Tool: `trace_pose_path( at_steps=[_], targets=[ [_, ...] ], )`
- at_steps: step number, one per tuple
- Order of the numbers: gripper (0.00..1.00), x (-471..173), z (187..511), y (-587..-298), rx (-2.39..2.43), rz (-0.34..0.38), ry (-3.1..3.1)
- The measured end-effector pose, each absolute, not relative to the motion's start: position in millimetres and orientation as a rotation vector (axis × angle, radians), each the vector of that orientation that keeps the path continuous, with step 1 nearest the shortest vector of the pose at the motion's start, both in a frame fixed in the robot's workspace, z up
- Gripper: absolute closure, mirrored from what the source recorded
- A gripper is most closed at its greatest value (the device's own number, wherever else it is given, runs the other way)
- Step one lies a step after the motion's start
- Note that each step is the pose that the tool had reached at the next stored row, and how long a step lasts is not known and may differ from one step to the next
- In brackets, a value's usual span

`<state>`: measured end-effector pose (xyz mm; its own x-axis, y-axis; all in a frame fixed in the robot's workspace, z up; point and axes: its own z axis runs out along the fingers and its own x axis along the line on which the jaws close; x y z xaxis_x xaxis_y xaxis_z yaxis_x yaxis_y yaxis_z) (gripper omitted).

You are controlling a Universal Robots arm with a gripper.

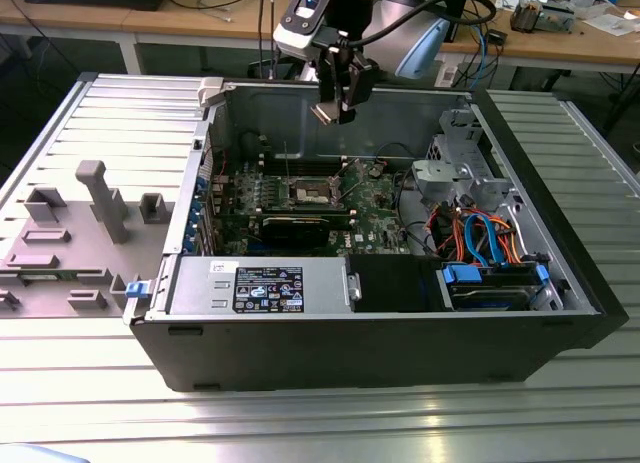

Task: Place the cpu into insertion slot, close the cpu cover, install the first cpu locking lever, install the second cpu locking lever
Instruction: 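Place the cpu into insertion slot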

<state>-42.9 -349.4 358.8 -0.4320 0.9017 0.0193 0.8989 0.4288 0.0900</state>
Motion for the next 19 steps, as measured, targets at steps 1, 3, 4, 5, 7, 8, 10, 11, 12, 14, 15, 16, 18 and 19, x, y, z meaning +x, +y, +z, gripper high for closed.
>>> trace_pose_path(
  at_steps=[1, 3, 4, 5, 7, 8, 10, 11, 12, 14, 15, 16, 18, 19],
  targets=[
    [0.46, -42.9, 358.8, -349.4, 1.657, 0.135, 2.628],
    [0.46, -42.9, 358.8, -349.4, 1.657, 0.135, 2.628],
    [0.46, -42.9, 358.8, -349.4, 1.657, 0.135, 2.628],
    [0.46, -42.9, 358.8, -349.4, 1.657, 0.135, 2.628],
    [0.46, -42.9, 358.8, -349.4, 1.658, 0.135, 2.628],
    [0.46, -42.9, 358.8, -349.4, 1.659, 0.134, 2.627],
    [0.46, -42.9, 358.8, -349.4, 1.667, 0.134, 2.621],
    [0.46, -42.9, 358.8, -349.4, 1.672, 0.134, 2.618],
    [0.46, -42.9, 358.7, -349.4, 1.689, 0.134, 2.607],
    [0.46, -42.9, 358.6, -349.4, 1.708, 0.133, 2.594],
    [0.46, -42.9, 358.6, -349.4, 1.721, 0.133, 2.584],
    [0.46, -42.9, 358.5, -349.4, 1.745, 0.132, 2.567],
    [0.46, -42.9, 358.4, -349.5, 1.770, 0.132, 2.549],
    [0.46, -42.9, 358.4, -349.4, 1.780, 0.132, 2.541]
  ],
)
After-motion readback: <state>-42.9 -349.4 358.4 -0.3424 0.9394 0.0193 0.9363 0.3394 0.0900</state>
